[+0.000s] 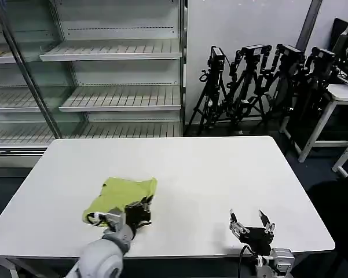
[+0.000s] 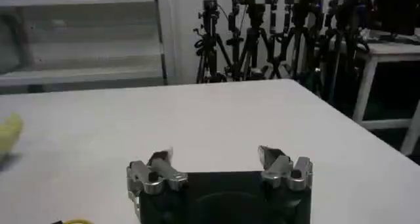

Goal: Fold and organize the clothes.

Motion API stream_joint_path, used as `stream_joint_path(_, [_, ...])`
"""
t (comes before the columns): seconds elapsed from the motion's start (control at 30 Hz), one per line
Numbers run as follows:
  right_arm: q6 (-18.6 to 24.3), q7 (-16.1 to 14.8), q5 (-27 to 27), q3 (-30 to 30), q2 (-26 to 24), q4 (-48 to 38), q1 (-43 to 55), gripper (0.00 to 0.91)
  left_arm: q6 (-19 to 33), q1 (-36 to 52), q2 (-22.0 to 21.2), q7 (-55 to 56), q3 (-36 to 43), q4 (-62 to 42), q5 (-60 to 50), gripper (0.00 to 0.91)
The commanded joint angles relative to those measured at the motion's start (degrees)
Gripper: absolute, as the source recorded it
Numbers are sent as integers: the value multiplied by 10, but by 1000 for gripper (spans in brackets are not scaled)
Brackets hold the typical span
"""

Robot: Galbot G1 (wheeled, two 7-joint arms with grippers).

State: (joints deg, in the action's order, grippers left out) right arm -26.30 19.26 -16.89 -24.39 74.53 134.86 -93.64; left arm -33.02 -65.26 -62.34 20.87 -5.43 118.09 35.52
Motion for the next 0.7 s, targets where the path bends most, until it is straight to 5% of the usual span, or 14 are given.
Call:
stream_joint_path(0.03, [-1,-1,3,-6,2,3,-1,907,6,131,-97,32,107,-95,48,121])
stream_joint_path(0.07, [-1,-1,2,-7,0,3,-1,907,7,134,-100,28,110,-99,47,715])
stream_joint_path(0.1, [-2,-1,2,-8,0,4,0,907,13,138,-105,25,113,-103,47,907])
stream_joint_path(0.2, [-2,-7,7,-9,-3,4,0,907,26,144,-116,14,120,-109,40,907])
stream_joint_path(0.27, [14,-54,56,-9,-10,4,-4,907,34,137,-118,-1,119,-108,-25,907])
stream_joint_path(0.7, [89,-87,140,6,-21,4,4,907,131,-21,-36,-32,-27,67,-112,907])
